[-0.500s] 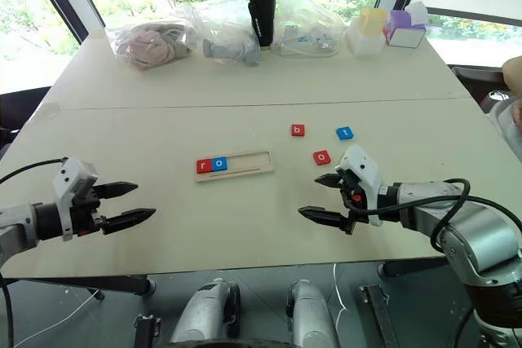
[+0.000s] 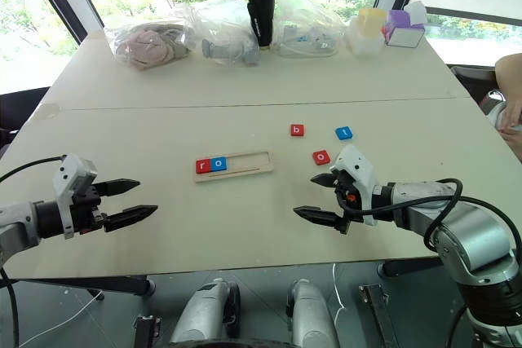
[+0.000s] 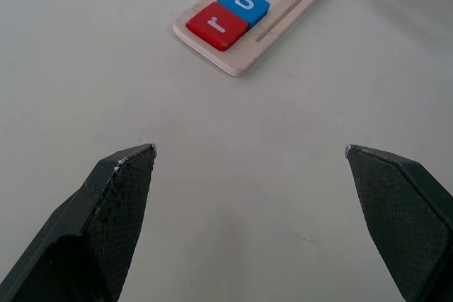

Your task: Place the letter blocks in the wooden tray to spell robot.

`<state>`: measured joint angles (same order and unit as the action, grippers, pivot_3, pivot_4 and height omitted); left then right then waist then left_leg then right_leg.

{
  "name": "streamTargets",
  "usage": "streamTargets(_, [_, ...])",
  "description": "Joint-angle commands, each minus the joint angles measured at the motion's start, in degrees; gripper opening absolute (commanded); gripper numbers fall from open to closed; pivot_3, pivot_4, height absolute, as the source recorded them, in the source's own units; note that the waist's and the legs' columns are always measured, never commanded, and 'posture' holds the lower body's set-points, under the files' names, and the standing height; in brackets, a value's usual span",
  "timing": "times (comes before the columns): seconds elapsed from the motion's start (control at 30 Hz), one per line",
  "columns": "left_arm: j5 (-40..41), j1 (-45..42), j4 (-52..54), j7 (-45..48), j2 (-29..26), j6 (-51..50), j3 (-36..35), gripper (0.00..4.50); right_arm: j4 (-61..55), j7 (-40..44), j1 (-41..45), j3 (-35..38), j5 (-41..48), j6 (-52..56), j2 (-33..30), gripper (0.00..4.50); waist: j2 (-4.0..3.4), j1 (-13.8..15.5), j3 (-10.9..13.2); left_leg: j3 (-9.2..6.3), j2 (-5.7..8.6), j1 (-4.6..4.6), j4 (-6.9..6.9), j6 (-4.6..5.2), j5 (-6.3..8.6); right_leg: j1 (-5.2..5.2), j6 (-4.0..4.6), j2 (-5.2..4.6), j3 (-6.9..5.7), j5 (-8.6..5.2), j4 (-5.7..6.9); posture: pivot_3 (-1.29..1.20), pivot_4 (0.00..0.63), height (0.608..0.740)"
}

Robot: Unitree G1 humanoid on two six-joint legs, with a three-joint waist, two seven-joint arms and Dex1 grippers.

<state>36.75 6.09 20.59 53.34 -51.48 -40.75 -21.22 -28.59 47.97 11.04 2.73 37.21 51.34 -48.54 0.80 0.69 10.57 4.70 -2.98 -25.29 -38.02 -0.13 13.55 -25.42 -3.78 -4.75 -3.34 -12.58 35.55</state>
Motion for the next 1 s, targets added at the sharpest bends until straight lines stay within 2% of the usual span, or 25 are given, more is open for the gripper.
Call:
streamTargets(0.03, [0.63, -0.44, 1.16, -0.02, -0.35, 0.12, -1.24, 4.50, -0.57, -0.14, 0.73, 0.32, -0.11, -1.00, 0.12, 4.46, 0.00, 0.00, 0.00, 0.00, 0.00, 0.00, 0.00, 0.00, 0.00, 0.00, 0.00, 0.00, 0.00, 0.00, 0.00, 0.00, 0.150, 0.740])
streamTargets(0.33, [-0.56, -3.82, -1.72, 0.59, -1.14, 1.39, -0.67, 4.50, 1.65, -0.52, 4.59, -1.55, -0.94, -0.90, 0.72, 4.46, 0.00, 0.00, 0.00, 0.00, 0.01, 0.01, -0.08, 0.01, -0.01, 0.02, 0.00, 0.02, 0.00, 0.00, 0.08, 0.00, 0.150, 0.740])
streamTargets(0.5, [-1.27, -3.85, -2.50, 3.26, -2.91, 1.50, 0.55, 4.50, 1.51, -2.32, 3.92, -0.56, -0.13, 0.29, 2.08, 4.46, 0.00, -0.01, 0.00, 0.01, 0.01, 0.01, -0.07, 0.00, 0.00, 0.00, -0.01, 0.04, 0.00, 0.00, 0.10, 0.00, 0.150, 0.740])
streamTargets(0.83, [-2.99, -7.36, -4.79, 3.88, -2.98, 3.25, 2.12, 4.50, 0.45, -3.42, 4.93, -0.62, 0.05, 0.07, 3.64, 4.46, 0.00, 0.00, 0.00, 0.00, 0.00, 0.02, -0.13, 0.01, -0.01, 0.00, -0.01, 0.04, 0.00, 0.00, 0.22, 0.00, 0.150, 0.740])
streamTargets(0.9, [-4.03, -8.92, -5.09, 4.36, -2.77, 4.63, 3.81, 4.50, 0.59, -3.60, 5.89, -1.05, 0.01, 0.28, 4.05, 4.46, 0.00, 0.00, 0.00, 0.01, 0.01, 0.02, -0.13, 0.01, -0.01, -0.01, -0.01, 0.04, 0.00, 0.00, 0.24, 0.00, 0.150, 0.740])
streamTargets(1.0, [-10.18, -15.75, -9.66, 7.84, -2.10, 11.52, 13.03, 4.50, -0.26, -3.07, 8.97, -2.22, 1.28, 1.27, 4.86, 4.46, -0.01, 0.19, -0.01, 0.07, 0.05, 0.04, -0.17, 0.00, -0.02, 0.01, -0.01, 0.04, -0.01, 0.00, 0.30, 0.00, 0.150, 0.740])
